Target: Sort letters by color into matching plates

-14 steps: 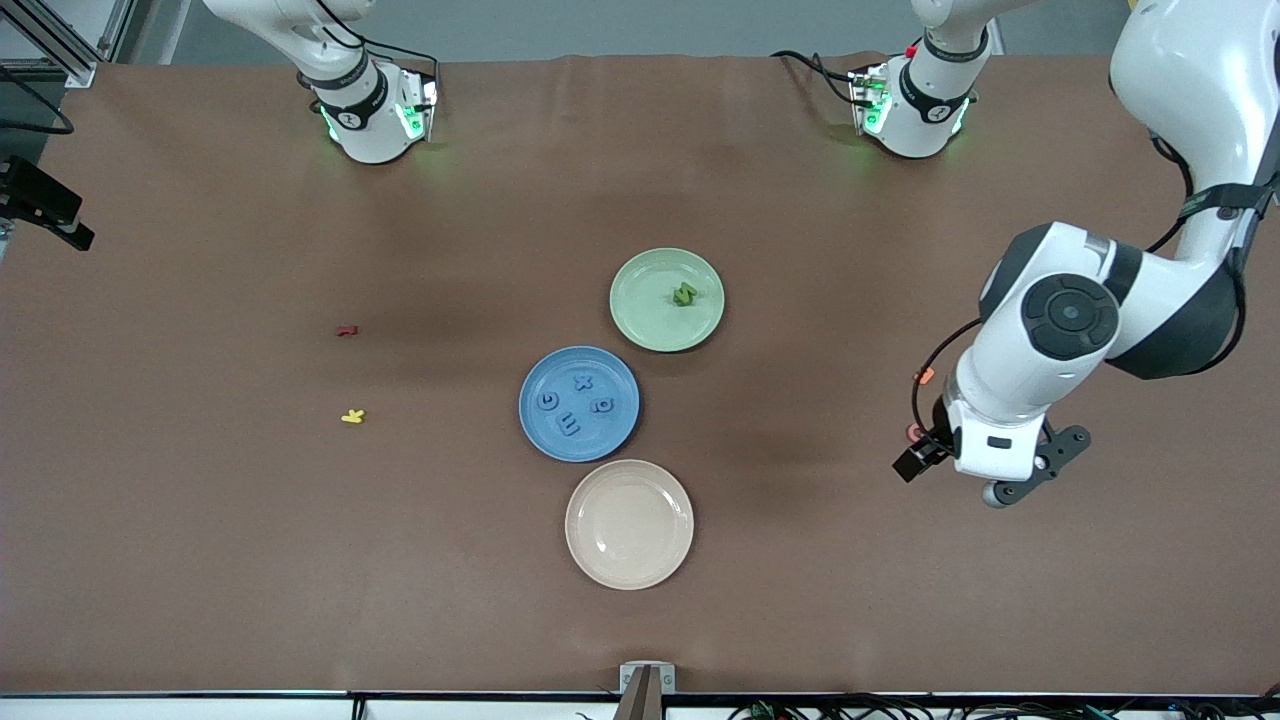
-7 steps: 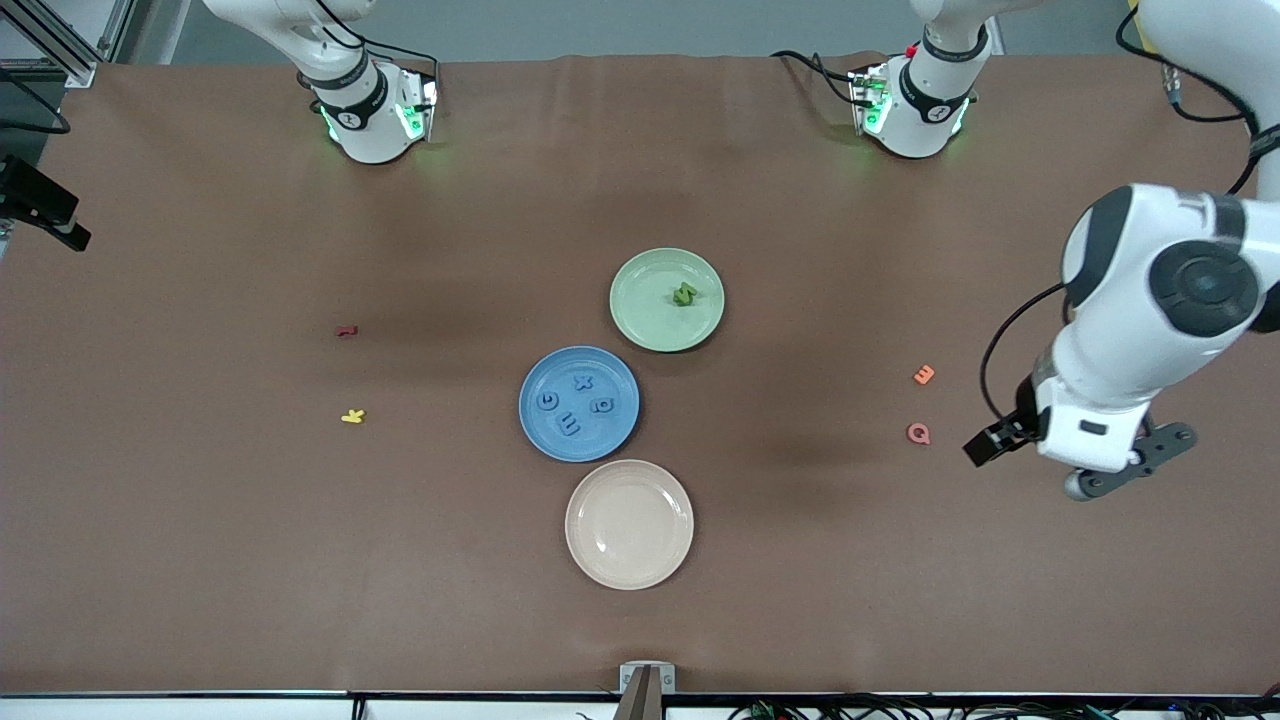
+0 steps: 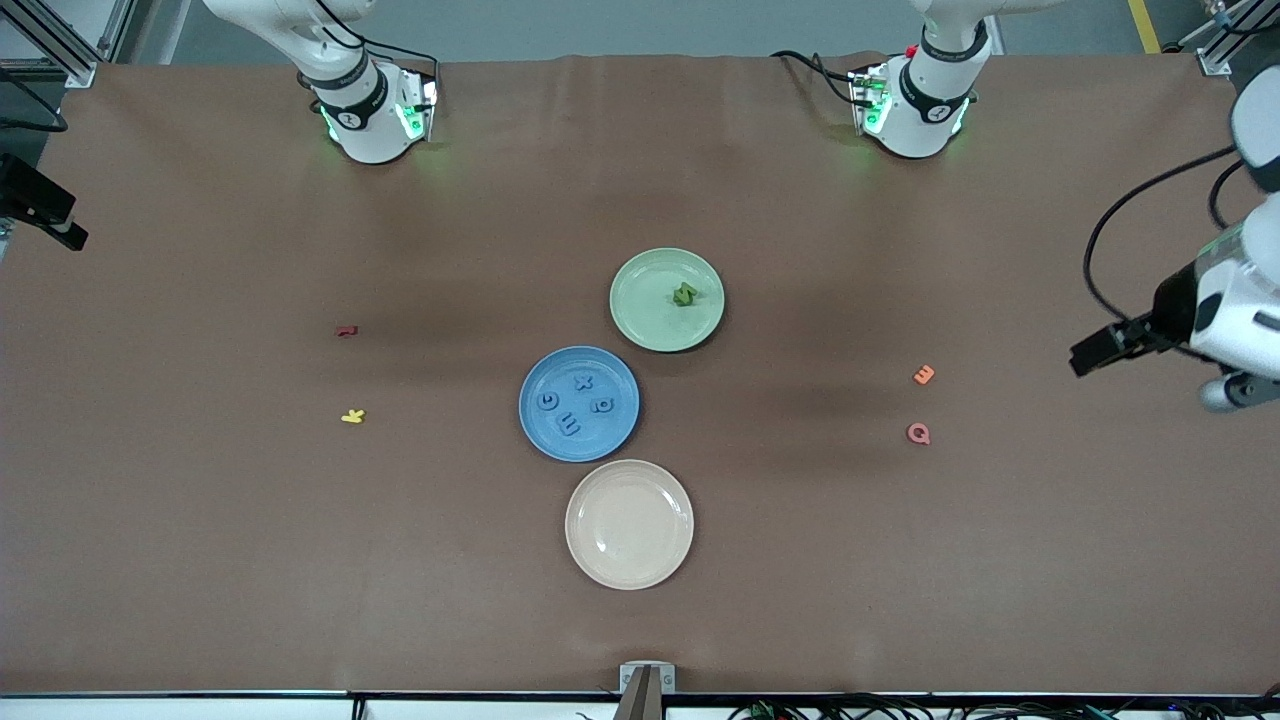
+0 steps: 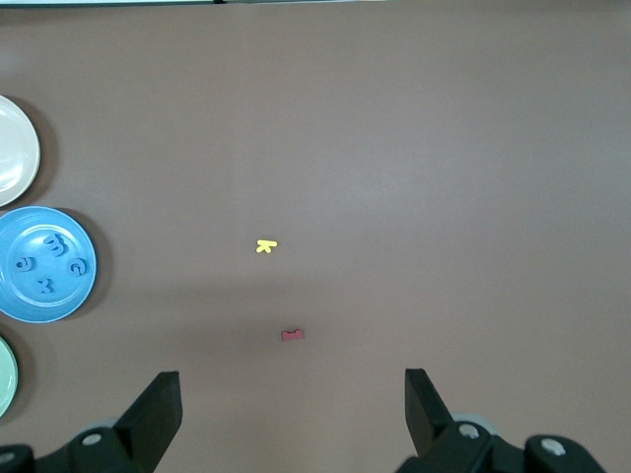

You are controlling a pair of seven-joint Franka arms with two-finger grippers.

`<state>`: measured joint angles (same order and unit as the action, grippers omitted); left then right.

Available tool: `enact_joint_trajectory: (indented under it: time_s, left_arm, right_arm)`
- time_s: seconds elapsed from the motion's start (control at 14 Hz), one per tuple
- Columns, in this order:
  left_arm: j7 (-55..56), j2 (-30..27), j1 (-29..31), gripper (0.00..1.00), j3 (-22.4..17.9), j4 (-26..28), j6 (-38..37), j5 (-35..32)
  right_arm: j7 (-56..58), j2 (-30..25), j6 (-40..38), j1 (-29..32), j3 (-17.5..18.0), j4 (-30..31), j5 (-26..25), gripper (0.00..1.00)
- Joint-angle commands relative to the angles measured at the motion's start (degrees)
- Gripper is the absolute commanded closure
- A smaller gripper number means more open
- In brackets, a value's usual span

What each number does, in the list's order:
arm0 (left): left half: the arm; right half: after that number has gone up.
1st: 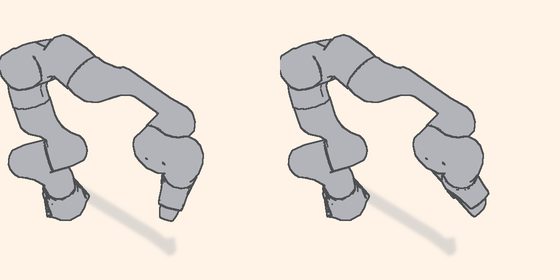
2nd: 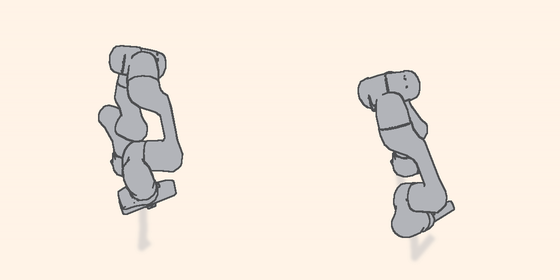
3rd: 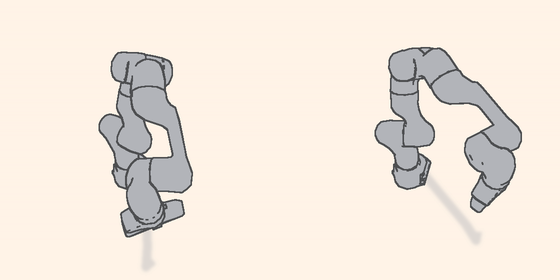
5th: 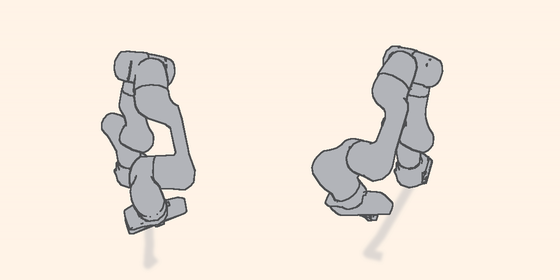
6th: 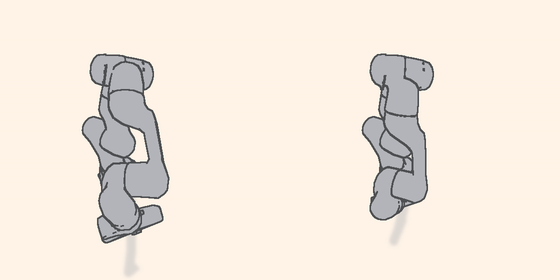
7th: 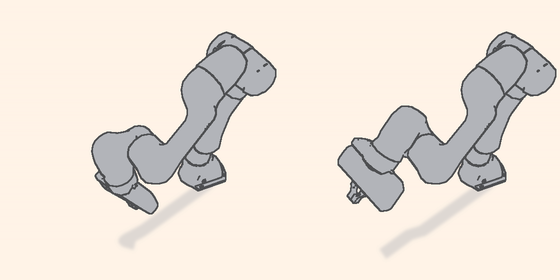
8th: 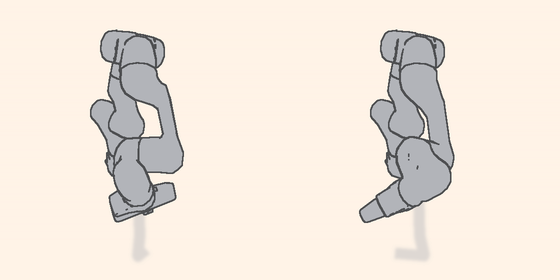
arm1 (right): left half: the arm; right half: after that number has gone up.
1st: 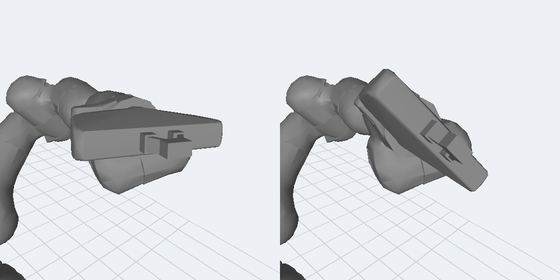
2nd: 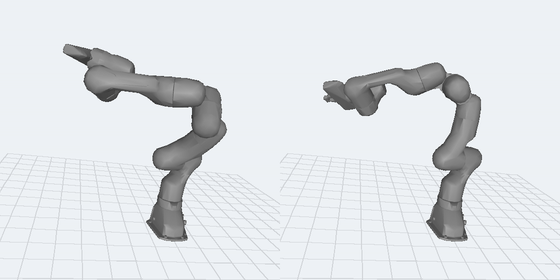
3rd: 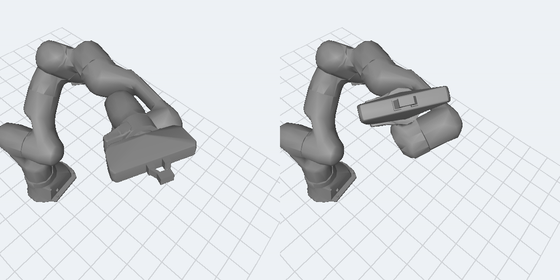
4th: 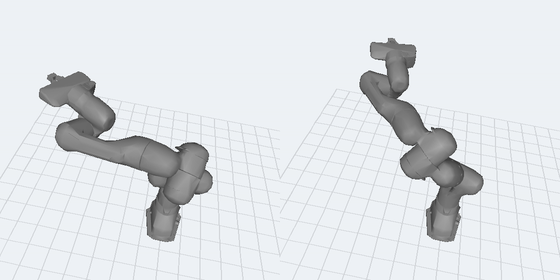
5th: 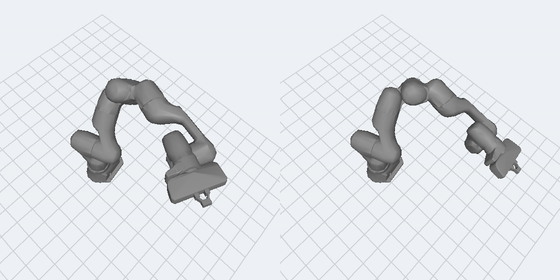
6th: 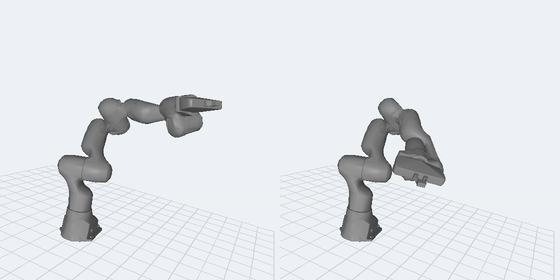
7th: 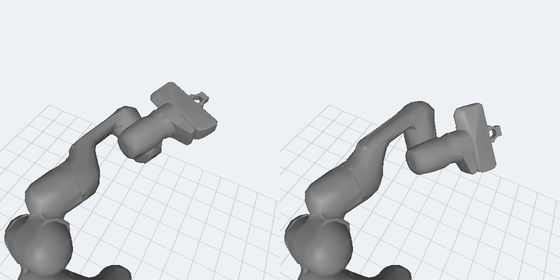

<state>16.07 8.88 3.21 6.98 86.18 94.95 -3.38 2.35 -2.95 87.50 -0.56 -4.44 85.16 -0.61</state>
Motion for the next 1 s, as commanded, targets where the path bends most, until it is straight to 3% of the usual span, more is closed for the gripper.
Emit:
enact_joint_trajectory:
  time_s: [0.0, 0.21, 0.5, 0.93]
  left_arm:
    - [-8.3, -6.1, -2.2, 0.0, -4.0, 5.8, -2.4, 1.1]
    - [-10.3, -9.9, -4.3, 0.0, -5.8, 8.9, -2.2, 1.4]
    - [-10.2, -15.6, -3.5, 0.0, -3.8, 16.1, 2.0, 1.5]
    - [-10.9, -17.8, -2.1, 0.0, -0.8, 17.4, 0.9, 1.6]
  right_arm:
    - [0.7, 0.8, -0.3, 1.2, 0.6, -1.5, 0.8, 0.0]
    - [0.7, 0.8, -0.3, 1.2, 0.6, -1.5, 0.8, 0.0]
    - [0.7, 0.8, -0.3, 1.2, 0.6, -1.8, 0.7, 0.0]
    - [0.7, 0.8, -0.3, 1.2, 0.6, -1.8, 0.7, 0.0]
